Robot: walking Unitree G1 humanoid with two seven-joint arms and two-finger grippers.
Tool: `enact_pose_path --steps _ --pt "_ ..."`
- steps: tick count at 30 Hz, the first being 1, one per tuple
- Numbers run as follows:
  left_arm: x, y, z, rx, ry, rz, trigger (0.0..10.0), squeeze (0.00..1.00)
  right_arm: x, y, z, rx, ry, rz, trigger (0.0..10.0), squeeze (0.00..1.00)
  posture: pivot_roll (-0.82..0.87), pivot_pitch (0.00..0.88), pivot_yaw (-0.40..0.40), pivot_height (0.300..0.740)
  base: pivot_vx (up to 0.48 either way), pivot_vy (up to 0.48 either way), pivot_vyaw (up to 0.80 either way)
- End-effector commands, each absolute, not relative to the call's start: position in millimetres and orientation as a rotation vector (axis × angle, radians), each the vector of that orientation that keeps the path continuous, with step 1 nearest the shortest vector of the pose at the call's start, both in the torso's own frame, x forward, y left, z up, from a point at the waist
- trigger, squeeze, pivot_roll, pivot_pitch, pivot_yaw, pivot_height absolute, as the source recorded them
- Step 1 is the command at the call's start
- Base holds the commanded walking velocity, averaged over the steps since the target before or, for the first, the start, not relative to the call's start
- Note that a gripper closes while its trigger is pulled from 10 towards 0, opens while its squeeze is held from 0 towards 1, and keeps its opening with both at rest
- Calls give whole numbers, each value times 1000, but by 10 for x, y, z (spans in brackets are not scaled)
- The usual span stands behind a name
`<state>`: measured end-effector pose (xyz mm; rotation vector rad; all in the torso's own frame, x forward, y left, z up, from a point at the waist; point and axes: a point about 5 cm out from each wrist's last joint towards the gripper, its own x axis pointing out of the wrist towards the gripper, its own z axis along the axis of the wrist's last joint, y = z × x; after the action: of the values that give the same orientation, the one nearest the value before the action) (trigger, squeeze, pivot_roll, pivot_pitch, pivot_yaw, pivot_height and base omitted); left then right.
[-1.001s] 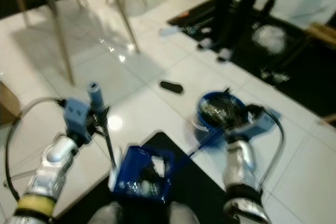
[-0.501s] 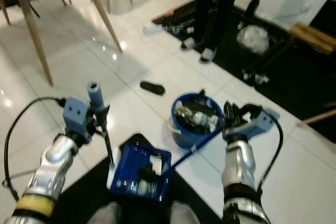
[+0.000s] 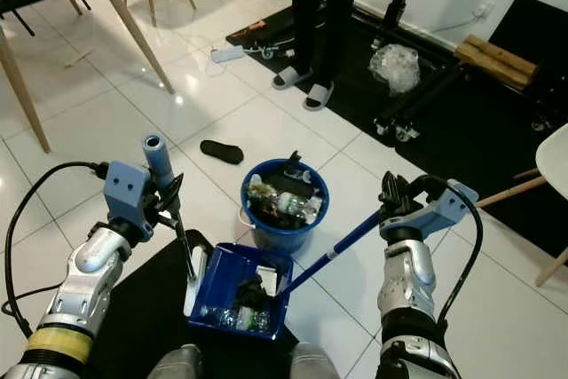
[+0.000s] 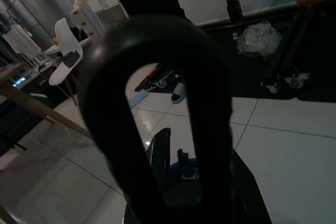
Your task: Sweep floor
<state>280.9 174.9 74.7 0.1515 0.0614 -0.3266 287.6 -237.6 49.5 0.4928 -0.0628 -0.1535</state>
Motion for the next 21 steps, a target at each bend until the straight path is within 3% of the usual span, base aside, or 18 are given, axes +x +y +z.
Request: enact_pose_path --steps 1,21 --pt "2846 1723 805 168 30 -334 10000 0 2875 -2412 489 523 -70 -179 10000 0 44 0 13 740 0 -480 0" --pt "2879 1750 790 182 41 -293 10000 0 2850 -2441 451 526 -61 -201 10000 0 42 4 18 740 0 -471 0"
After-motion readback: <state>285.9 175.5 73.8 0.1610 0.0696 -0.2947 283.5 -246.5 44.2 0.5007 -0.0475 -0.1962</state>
